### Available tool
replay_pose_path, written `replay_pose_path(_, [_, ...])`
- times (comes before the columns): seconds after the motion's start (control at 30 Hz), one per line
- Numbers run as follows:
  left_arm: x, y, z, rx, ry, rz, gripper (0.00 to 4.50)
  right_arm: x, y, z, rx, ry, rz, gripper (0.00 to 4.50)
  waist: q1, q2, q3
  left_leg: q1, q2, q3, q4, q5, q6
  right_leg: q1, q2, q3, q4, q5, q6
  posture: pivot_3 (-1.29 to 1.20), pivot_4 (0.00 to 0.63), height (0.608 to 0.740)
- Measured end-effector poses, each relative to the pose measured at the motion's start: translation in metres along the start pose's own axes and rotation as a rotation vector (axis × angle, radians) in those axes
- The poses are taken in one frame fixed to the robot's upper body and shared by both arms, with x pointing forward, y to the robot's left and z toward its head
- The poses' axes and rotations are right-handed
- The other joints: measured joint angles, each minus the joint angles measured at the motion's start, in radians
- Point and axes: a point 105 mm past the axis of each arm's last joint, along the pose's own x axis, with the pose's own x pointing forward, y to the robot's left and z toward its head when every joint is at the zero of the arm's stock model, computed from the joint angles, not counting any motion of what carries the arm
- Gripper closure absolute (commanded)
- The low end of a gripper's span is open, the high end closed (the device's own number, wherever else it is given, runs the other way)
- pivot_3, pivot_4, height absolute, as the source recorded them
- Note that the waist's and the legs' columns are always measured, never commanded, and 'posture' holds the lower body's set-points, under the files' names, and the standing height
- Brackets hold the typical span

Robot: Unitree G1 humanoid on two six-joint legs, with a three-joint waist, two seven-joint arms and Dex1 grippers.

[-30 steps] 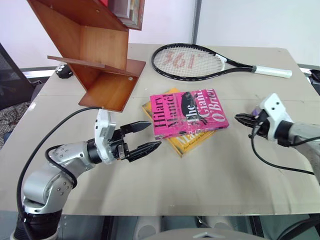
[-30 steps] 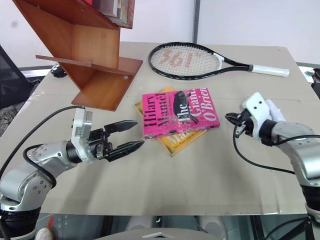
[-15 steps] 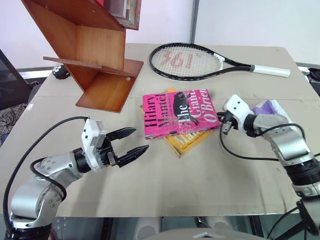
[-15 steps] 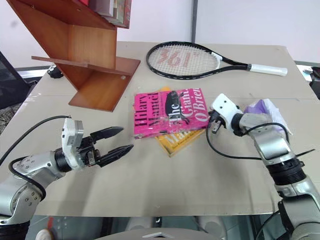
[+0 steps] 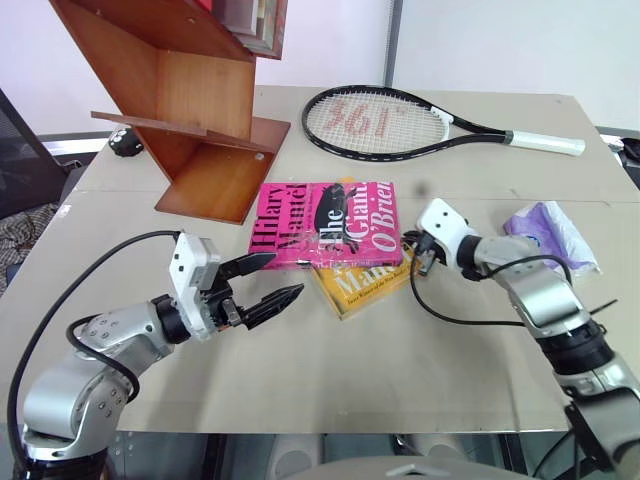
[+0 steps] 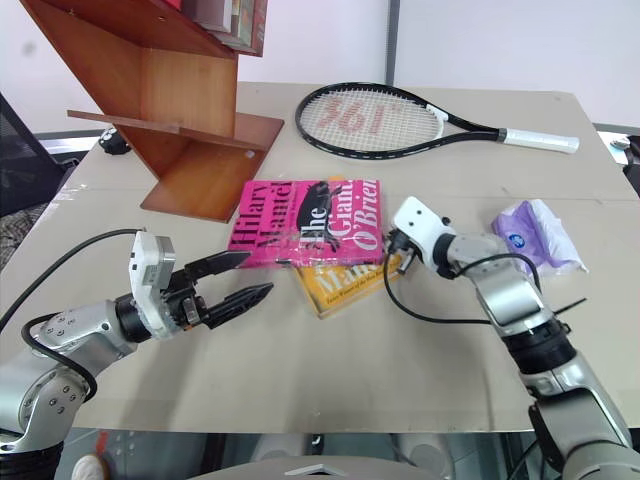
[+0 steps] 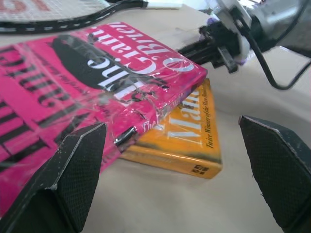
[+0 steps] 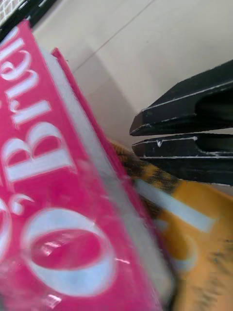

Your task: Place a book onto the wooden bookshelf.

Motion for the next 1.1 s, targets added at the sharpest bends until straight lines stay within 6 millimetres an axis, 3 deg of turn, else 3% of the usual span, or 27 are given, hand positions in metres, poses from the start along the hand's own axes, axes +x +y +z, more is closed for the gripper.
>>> replay_pose_path(0.1, [0.004, -0.014, 0.000, -0.135, -0.008, -0.018, 0.00, -0.034, -0.014, -0.013, 0.056, -0.008, -0.008, 3.20, 0.003, 0.000, 0.000, 0.000, -0.001, 0.000, 0.000, 0.000, 0.000, 0.000, -0.002, 0.000, 0.000, 0.000, 0.001, 0.00, 0.150, 0.740])
replay_pose_path(0.17, [0.005, -0.020, -0.003, -0.278, -0.025, 0.015, 0.00, -0.069, -0.019, -0.014, 0.080, -0.064, 0.018, 2.16, 0.003, 0.000, 0.000, 0.001, 0.000, -0.001, 0.000, 0.000, 0.000, 0.001, -0.002, -0.001, 0.000, 0.000, 0.001, 0.00, 0.150, 0.740])
replay_pose_path(0.33, [0.011, -0.022, -0.010, -0.559, -0.082, 0.110, 0.00, -0.120, 0.007, -0.001, 0.159, -0.204, 0.199, 0.04, -0.001, 0.000, 0.000, 0.003, 0.000, -0.001, 0.001, 0.000, 0.000, 0.001, -0.001, 0.000, 0.005, 0.000, 0.001, 0.00, 0.150, 0.740])
replay_pose_path(0.43, [0.016, -0.026, -0.021, -0.746, -0.110, 0.153, 0.00, -0.139, 0.028, 0.013, 0.212, -0.268, 0.306, 0.04, -0.003, 0.000, 0.000, 0.004, 0.000, -0.001, 0.003, 0.000, 0.000, 0.002, -0.001, 0.000, 0.006, -0.002, -0.003, 0.00, 0.150, 0.740])
replay_pose_path(0.57, [0.024, -0.021, -0.021, -0.967, -0.201, 0.223, 0.00, -0.147, 0.051, 0.023, 0.225, -0.300, 0.380, 0.04, 0.007, -0.002, -0.001, 0.007, -0.001, -0.001, 0.006, 0.000, 0.000, 0.006, -0.001, 0.000, 0.005, -0.003, -0.001, 0.00, 0.150, 0.740])
replay_pose_path(0.83, [0.027, -0.004, -0.039, -1.250, -0.269, 0.372, 0.00, -0.147, 0.054, 0.021, 0.242, -0.288, 0.362, 0.04, 0.024, -0.002, -0.002, 0.014, -0.001, 0.002, 0.004, 0.000, 0.000, 0.014, -0.001, 0.002, -0.001, -0.002, -0.004, 0.00, 0.150, 0.740])
replay_pose_path(1.1, [0.047, 0.018, -0.033, -1.374, -0.351, 0.407, 0.00, -0.151, 0.054, 0.023, 0.251, -0.298, 0.371, 0.04, 0.046, -0.002, -0.002, 0.012, -0.001, 0.002, 0.003, 0.000, 0.000, 0.014, -0.001, 0.002, -0.004, -0.002, -0.004, 0.00, 0.150, 0.740])
